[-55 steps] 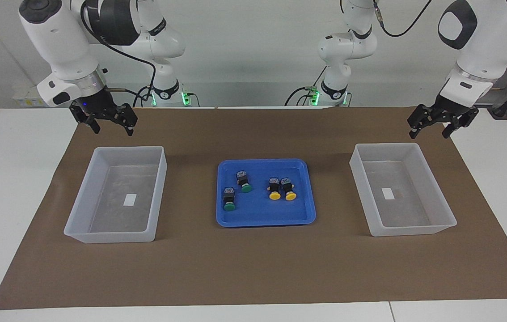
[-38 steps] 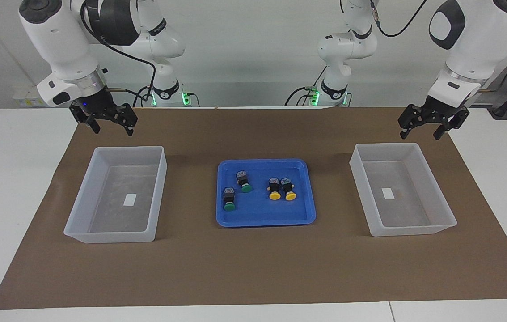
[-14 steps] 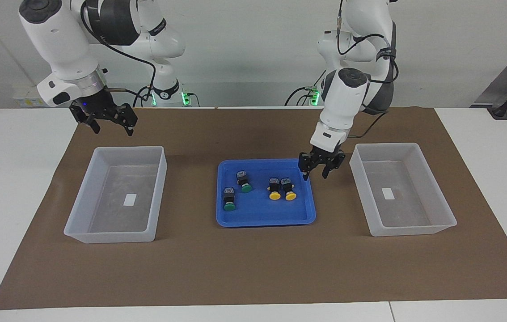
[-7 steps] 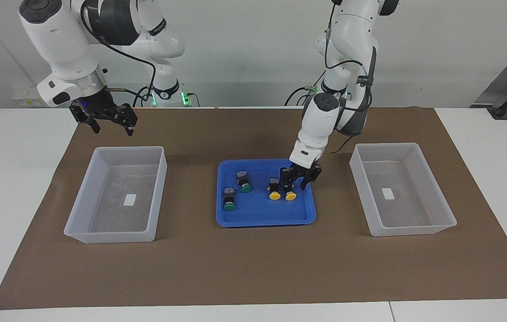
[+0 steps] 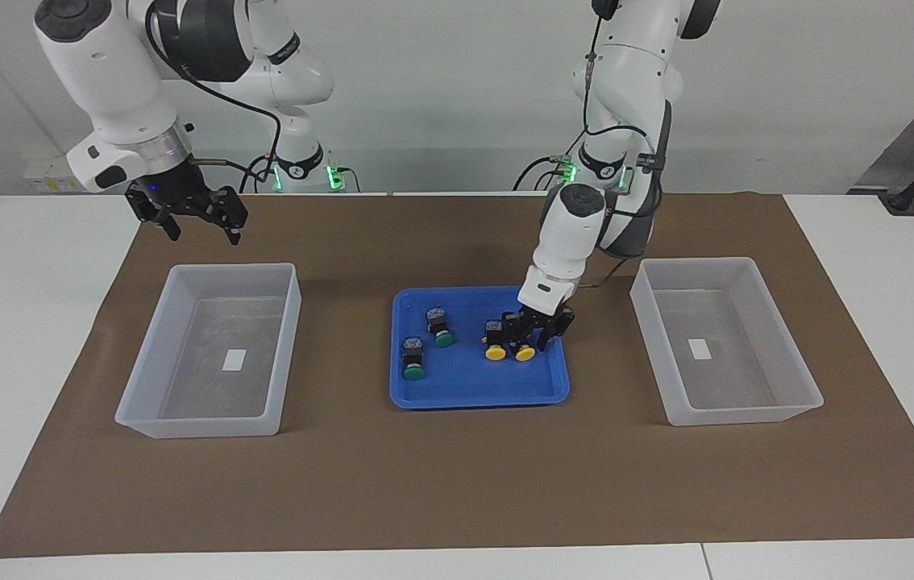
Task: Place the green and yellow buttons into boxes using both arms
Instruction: 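Reach the left gripper to the tray and grasp a yellow button, then carry the yellow button with the left gripper into the nearby box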
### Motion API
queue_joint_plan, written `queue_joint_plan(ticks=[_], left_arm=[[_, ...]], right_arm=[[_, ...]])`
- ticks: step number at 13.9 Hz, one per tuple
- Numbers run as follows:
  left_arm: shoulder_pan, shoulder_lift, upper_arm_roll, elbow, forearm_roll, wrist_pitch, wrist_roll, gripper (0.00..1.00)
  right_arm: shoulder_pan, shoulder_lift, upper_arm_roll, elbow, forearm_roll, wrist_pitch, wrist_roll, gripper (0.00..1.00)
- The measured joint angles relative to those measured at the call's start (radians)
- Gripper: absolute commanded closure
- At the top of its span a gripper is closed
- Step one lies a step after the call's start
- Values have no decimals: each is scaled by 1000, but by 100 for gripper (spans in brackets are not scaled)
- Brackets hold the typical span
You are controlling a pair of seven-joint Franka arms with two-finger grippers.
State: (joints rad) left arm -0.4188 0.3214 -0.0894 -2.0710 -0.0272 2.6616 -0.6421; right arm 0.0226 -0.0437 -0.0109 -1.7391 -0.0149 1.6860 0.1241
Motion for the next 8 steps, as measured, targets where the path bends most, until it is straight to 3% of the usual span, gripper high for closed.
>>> queue_joint_plan(ticks=[4,8], left_arm=[[-2,3,0,0,0,0,-1,97],[-3,4,3,10,0,0,-1,100]], right_arm=[[0,0,0,0,0,0,0,0],[0,0,0,0,0,0,0,0]])
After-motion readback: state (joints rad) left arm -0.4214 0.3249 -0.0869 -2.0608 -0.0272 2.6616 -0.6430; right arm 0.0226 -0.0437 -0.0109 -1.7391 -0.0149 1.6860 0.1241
